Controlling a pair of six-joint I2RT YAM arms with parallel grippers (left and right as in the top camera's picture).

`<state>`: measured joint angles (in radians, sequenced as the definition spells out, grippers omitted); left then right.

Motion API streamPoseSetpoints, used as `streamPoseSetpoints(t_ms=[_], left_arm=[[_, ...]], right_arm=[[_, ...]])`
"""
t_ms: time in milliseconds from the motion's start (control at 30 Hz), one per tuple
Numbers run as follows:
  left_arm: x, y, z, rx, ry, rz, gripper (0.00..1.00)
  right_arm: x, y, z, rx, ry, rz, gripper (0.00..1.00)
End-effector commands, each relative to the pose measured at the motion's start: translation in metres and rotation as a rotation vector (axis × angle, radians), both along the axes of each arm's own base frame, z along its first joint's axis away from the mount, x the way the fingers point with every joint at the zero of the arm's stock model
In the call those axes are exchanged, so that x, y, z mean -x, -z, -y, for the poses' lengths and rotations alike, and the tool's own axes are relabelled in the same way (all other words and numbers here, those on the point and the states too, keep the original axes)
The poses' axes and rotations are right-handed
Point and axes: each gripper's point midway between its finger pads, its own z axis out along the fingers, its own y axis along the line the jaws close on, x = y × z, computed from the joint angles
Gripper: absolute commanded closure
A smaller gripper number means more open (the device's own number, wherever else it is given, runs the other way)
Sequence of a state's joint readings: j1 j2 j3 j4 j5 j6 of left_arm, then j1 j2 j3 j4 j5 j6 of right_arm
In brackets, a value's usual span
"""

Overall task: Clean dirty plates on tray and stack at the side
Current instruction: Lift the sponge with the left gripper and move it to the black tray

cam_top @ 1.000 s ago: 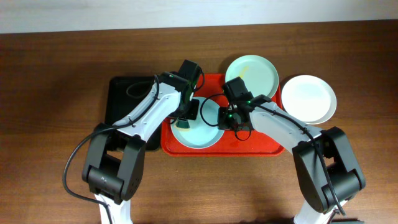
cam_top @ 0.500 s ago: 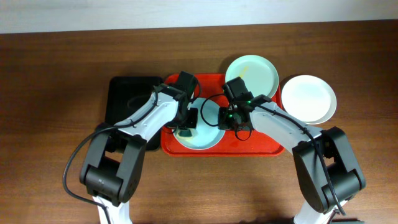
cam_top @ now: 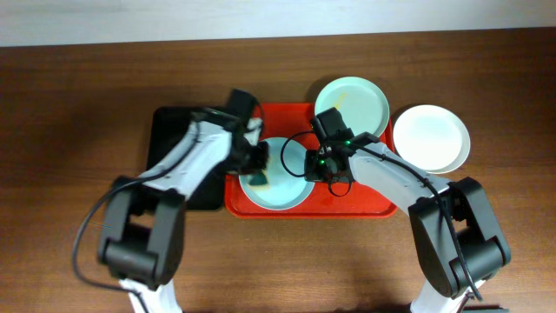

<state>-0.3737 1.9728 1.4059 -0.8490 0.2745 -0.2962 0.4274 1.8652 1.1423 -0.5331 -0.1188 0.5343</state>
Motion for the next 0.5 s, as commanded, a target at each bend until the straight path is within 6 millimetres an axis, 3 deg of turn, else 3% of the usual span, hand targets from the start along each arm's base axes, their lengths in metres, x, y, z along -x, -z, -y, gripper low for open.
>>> streamPoseSetpoints(t_ms=[0, 133, 267, 300, 333, 467], left_arm=[[-0.037, -0.064, -0.050, -0.085, -0.055, 0.228, 1.00], [-0.041, -0.071, -0.083, -0.130, -0.088, 0.240, 1.00], [-0.039, -0.066, -0.141, -0.314, -0.181, 0.217, 1.00], [-0.039, -0.066, -0.157, -0.359, -0.175, 0.217, 1.00], [-0.039, -0.065, -0.165, -0.371, -0.145, 0.218, 1.00], [-0.037, -0.057, -0.185, -0.385, -0.148, 0.204, 1.00]], right_arm=[[0.003, -0.002, -0.001, -0.001, -0.011, 0.003, 0.90], [0.003, -0.002, -0.001, -0.001, -0.011, 0.003, 0.89], [0.003, -0.002, -0.001, 0.000, -0.011, 0.004, 0.75], [0.002, -0.002, -0.001, 0.000, -0.011, 0.004, 0.64], [0.002, -0.002, -0.001, 0.000, -0.011, 0.005, 0.57], [-0.001, -0.001, 0.006, 0.041, 0.003, 0.021, 0.52]])
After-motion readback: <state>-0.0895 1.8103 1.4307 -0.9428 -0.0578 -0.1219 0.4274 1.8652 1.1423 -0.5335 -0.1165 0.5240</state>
